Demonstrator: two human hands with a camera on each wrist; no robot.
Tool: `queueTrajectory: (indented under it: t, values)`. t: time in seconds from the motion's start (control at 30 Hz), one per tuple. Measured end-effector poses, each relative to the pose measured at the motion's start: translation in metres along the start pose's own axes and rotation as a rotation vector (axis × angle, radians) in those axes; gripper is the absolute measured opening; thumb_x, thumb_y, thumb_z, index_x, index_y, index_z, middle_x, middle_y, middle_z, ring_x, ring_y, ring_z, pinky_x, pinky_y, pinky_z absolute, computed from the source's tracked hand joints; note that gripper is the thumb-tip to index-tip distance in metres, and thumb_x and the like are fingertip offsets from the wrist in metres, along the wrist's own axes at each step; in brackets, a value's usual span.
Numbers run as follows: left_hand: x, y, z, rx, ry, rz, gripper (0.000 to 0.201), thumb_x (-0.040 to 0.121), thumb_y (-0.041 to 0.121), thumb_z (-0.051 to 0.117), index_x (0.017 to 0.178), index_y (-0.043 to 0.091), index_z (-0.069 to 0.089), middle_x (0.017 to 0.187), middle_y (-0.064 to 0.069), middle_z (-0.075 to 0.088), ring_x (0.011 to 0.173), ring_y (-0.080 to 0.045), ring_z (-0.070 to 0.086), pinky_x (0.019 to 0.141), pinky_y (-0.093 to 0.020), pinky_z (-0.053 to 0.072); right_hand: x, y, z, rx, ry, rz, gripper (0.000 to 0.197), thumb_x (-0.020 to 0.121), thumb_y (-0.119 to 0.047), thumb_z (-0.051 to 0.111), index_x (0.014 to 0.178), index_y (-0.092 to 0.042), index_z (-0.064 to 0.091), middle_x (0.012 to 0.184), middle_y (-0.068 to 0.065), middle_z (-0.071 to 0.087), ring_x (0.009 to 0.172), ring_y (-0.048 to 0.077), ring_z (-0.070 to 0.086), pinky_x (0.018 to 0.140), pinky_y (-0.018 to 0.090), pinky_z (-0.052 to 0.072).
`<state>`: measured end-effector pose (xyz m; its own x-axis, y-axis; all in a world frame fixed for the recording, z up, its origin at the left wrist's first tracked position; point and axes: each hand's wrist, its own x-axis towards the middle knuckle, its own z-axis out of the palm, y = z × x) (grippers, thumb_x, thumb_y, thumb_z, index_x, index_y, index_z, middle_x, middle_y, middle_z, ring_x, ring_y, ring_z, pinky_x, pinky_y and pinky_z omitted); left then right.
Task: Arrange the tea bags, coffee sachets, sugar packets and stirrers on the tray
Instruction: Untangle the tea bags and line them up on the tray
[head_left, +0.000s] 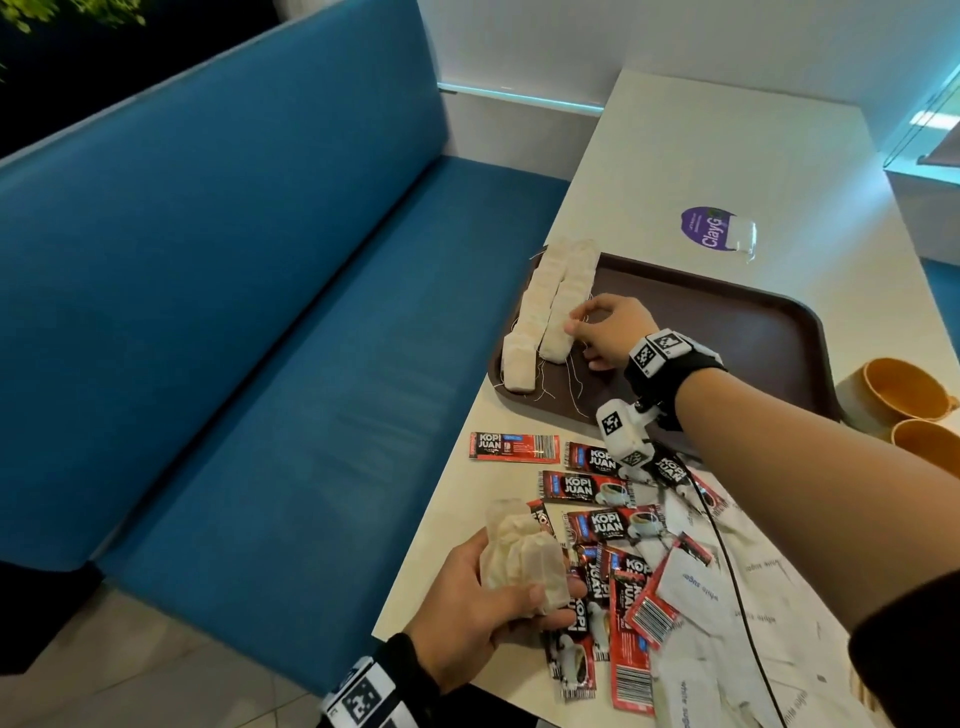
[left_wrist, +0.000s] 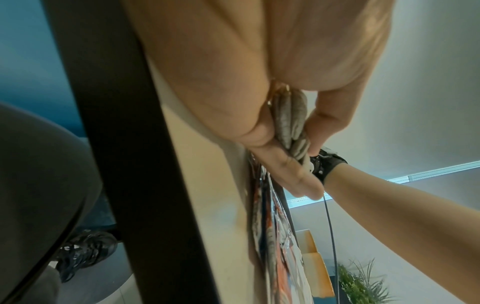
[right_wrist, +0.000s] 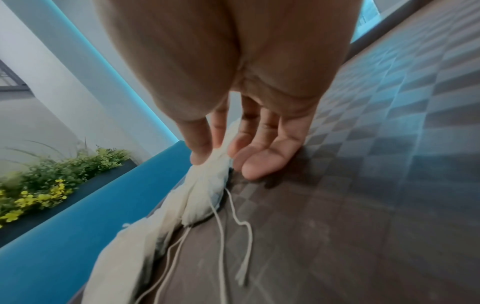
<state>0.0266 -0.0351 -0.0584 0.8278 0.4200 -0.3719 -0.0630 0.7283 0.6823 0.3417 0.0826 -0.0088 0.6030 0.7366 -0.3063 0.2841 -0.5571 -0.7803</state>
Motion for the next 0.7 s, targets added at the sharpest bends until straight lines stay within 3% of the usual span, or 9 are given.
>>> queueTrajectory:
  t: [0.1, 0.23, 0.37, 0.47, 0.7]
  values:
    - [-0.0003, -0.0001, 0.0007, -0.017, 0.003, -0.003, 0.060, 0.081, -0.005, 0.071, 0.134, 0.002, 0.045, 0.115, -0.030, 0.069, 0.113, -0.049, 0.067, 0.074, -0.047, 0.065, -0.0007, -0.0001, -0.0036, 0.008, 0.023, -0.057, 0.026, 0.086, -0.023, 0.081, 0.106, -0.015, 0.066, 0.090, 0.007, 0.067, 0.073, 0.020, 0.068, 0.066, 0.042, 0.064]
    - [-0.0005, 0.0001, 0.0008, -0.005, -0.002, -0.009, 0.059, 0.081, -0.007, 0.069, 0.133, 0.002, 0.044, 0.117, -0.034, 0.067, 0.104, -0.044, 0.071, 0.070, -0.043, 0.065, -0.0038, -0.0050, -0.0016, -0.205, -0.111, -0.088, 0.024, 0.080, -0.028, 0.086, 0.099, -0.020, 0.073, 0.090, 0.005, 0.071, 0.074, 0.017, 0.068, 0.063, 0.034, 0.062]
    - [-0.0008, 0.0000, 0.0014, -0.010, -0.015, 0.019, 0.056, 0.081, -0.007, 0.069, 0.132, 0.001, 0.047, 0.110, -0.024, 0.071, 0.113, -0.048, 0.067, 0.075, -0.047, 0.065, -0.0037, -0.0078, 0.0047, -0.355, -0.132, -0.104, 0.026, 0.076, -0.029, 0.089, 0.098, -0.027, 0.076, 0.098, 0.004, 0.070, 0.084, 0.024, 0.072, 0.062, 0.034, 0.062]
    - [-0.0001, -0.0002, 0.0010, -0.001, -0.014, 0.019, 0.058, 0.081, -0.005, 0.072, 0.132, 0.002, 0.047, 0.114, -0.028, 0.069, 0.113, -0.048, 0.067, 0.074, -0.046, 0.065, -0.0016, -0.0095, 0.0051, -0.368, -0.124, -0.087, 0.030, 0.075, -0.031, 0.090, 0.102, -0.029, 0.076, 0.100, 0.003, 0.069, 0.088, 0.028, 0.073, 0.070, 0.038, 0.064]
    - [0.0015, -0.0036, -0.0017, -0.032, -0.013, 0.036, 0.060, 0.080, -0.007, 0.073, 0.133, -0.001, 0.045, 0.115, -0.029, 0.068, 0.114, -0.050, 0.065, 0.074, -0.047, 0.064, -0.0056, -0.0073, -0.0015, -0.261, -0.129, -0.103, 0.032, 0.078, -0.028, 0.088, 0.107, -0.028, 0.074, 0.094, 0.008, 0.073, 0.083, 0.023, 0.072, 0.072, 0.039, 0.064]
